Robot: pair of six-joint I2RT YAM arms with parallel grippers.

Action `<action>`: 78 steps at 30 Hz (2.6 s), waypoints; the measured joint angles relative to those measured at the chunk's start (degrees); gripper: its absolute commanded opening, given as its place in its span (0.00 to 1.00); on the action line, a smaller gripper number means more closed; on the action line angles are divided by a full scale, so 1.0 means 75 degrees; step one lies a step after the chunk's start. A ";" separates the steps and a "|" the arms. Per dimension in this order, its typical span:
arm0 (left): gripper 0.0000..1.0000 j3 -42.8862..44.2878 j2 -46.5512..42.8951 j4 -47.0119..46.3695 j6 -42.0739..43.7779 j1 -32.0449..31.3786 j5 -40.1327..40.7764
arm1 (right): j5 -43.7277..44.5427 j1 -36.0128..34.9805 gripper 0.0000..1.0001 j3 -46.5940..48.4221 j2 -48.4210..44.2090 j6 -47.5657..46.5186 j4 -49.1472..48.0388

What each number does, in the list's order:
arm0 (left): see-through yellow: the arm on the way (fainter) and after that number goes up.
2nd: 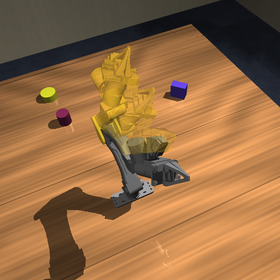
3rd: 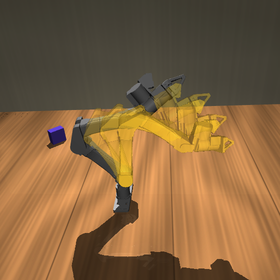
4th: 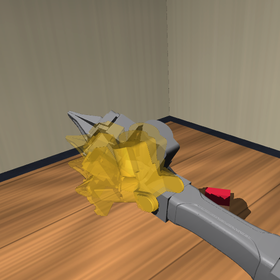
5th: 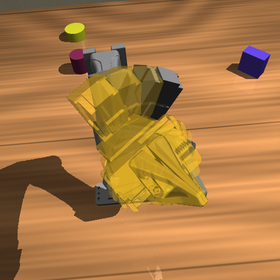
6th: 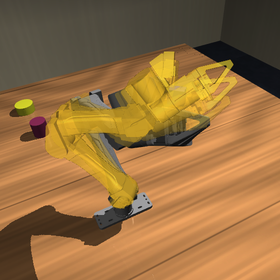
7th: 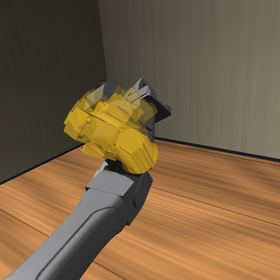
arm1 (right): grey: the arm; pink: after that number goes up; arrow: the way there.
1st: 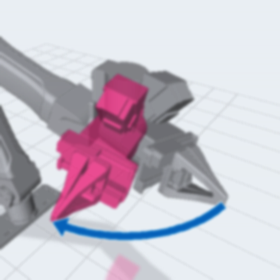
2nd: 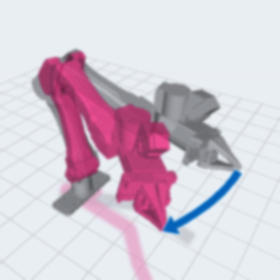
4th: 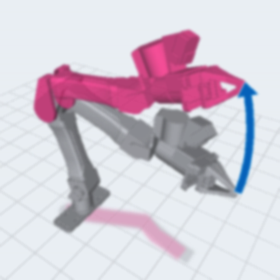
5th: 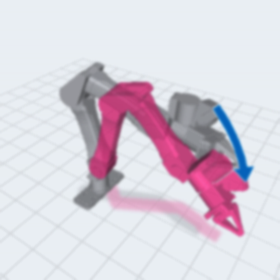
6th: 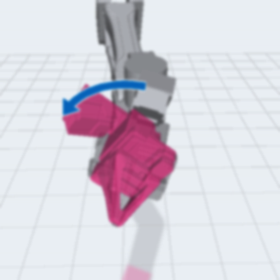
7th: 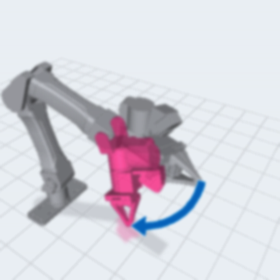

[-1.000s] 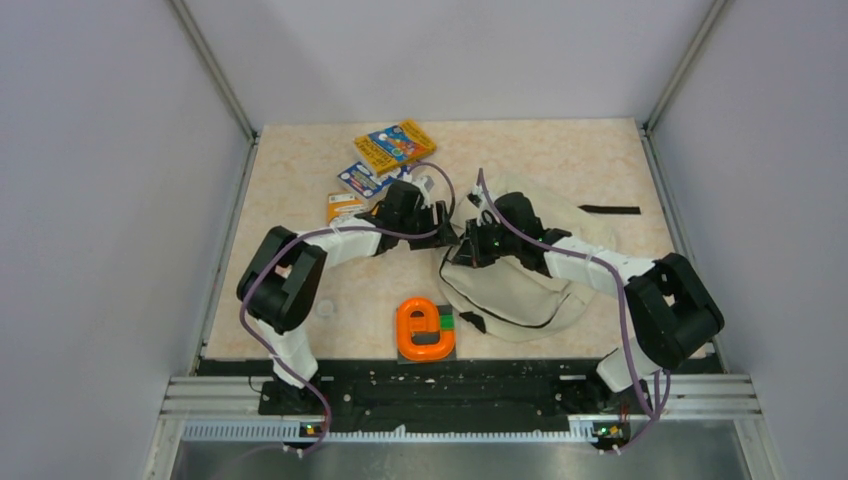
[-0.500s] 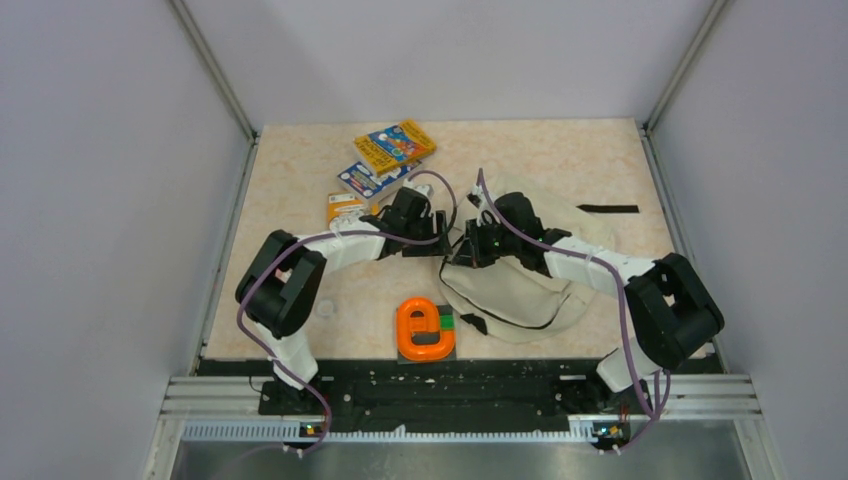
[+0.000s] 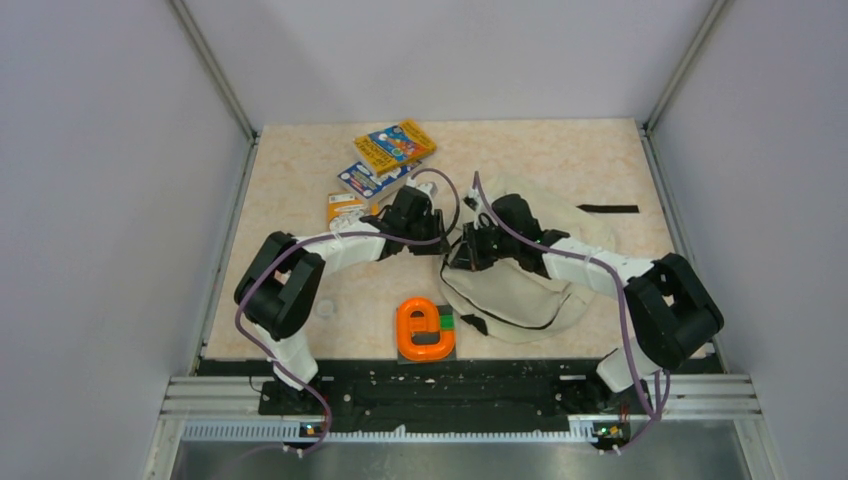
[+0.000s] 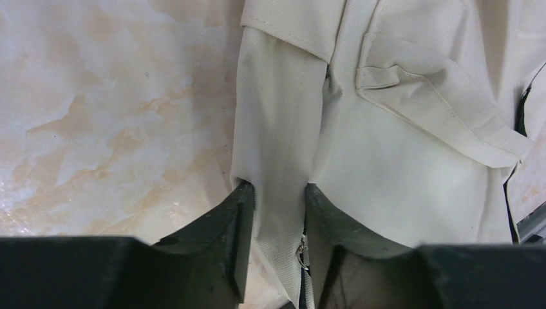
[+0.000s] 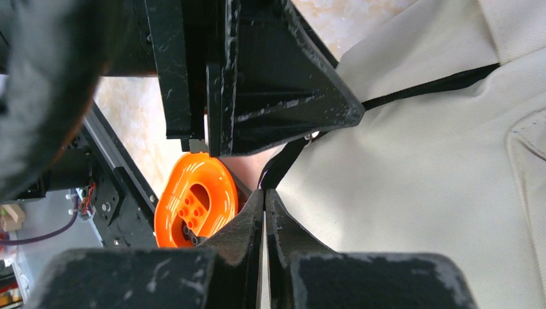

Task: Pack the student bag
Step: Unzip the student bag at the center of the board.

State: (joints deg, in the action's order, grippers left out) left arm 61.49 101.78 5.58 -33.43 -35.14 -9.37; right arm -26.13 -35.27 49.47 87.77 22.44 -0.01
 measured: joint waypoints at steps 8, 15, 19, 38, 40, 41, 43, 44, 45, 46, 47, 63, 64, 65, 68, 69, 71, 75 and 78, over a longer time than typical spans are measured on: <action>0.00 0.0000 0.0003 -0.0099 -0.0061 -0.0003 -0.0201 | 0.0137 -0.0449 0.00 0.0000 0.0000 -0.0198 0.0131; 0.00 0.0073 0.0102 -0.0087 -0.0090 0.0023 -0.0291 | 0.0391 -0.0965 0.00 0.0003 0.0000 -0.0312 0.0341; 0.00 0.0256 0.0213 0.0020 -0.0064 0.0058 -0.0402 | 0.0577 -0.1244 0.00 0.0003 0.0000 -0.0318 0.0405; 0.00 0.1772 0.0968 -0.0102 0.1090 0.0574 -0.1064 | 0.2235 -0.1731 0.35 -0.0495 -0.1644 0.0099 0.1617; 0.00 0.1716 0.0965 -0.0294 0.1110 0.0603 -0.1253 | 0.2393 -0.1571 0.45 -0.0495 -0.1964 0.0093 0.1746; 0.00 0.1664 0.0953 -0.0385 0.1113 0.0618 -0.1326 | 0.2407 -0.1408 0.51 -0.0495 -0.2087 0.0085 0.1763; 0.00 0.1501 0.0901 -0.0568 0.1119 0.0632 -0.1445 | 0.2314 -0.0950 0.60 -0.0495 -0.2192 0.0067 0.1714; 0.00 0.1416 0.0857 -0.0624 0.1134 0.0635 -0.1486 | 0.2224 -0.0667 0.62 -0.0495 -0.2192 0.0035 0.1673; 0.00 0.1332 0.0816 -0.0676 0.1139 0.0641 -0.1518 | 0.2171 -0.0452 0.64 -0.0495 -0.2180 0.0035 0.1638; 0.00 0.1271 0.0775 -0.0705 0.1148 0.0644 -0.1545 | 0.2037 -0.0157 0.66 -0.0495 -0.2133 0.0015 0.1547; 0.00 0.1215 0.0729 -0.0726 0.1166 0.0647 -0.1582 | 0.1941 0.0035 0.67 -0.0487 -0.2066 0.0012 0.1451; 0.00 0.0915 0.0347 -0.0851 0.1215 0.0644 -0.1836 | 0.0711 0.0414 0.70 0.0338 0.0187 -0.0280 -0.0041; 0.00 0.0895 0.0344 -0.0895 0.1209 0.0644 -0.1842 | 0.0705 0.0428 0.68 0.0423 0.0254 -0.0329 -0.0064; 0.00 0.0863 0.0344 -0.0933 0.1198 0.0644 -0.1845 | 0.0699 0.0449 0.66 0.0493 0.0321 -0.0373 -0.0093; 0.00 0.0787 0.0344 -0.1035 0.1157 0.0647 -0.1862 | 0.0647 0.0548 0.60 0.0659 0.0472 -0.0446 -0.0125; 0.00 0.0775 0.0344 -0.1055 0.1139 0.0647 -0.1868 | 0.0624 0.0577 0.57 0.0664 0.0493 -0.0463 -0.0140; 0.00 0.0769 0.0344 -0.1081 0.1119 0.0647 -0.1871 | 0.0539 0.0629 0.55 0.0667 0.0507 -0.0513 -0.0128; 0.00 0.0769 0.0341 -0.1096 0.1102 0.0647 -0.1891 | 0.0300 0.0641 0.49 0.0676 0.0510 -0.0597 -0.0111; 0.00 0.0769 0.0312 -0.1093 0.1102 0.0647 -0.1891 | 0.0149 0.0641 0.42 0.0711 0.0562 -0.0656 -0.0082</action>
State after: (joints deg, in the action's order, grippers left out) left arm 67.26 104.12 -2.61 -25.17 -30.28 -23.55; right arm -25.02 -30.46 54.81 91.98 17.52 -0.62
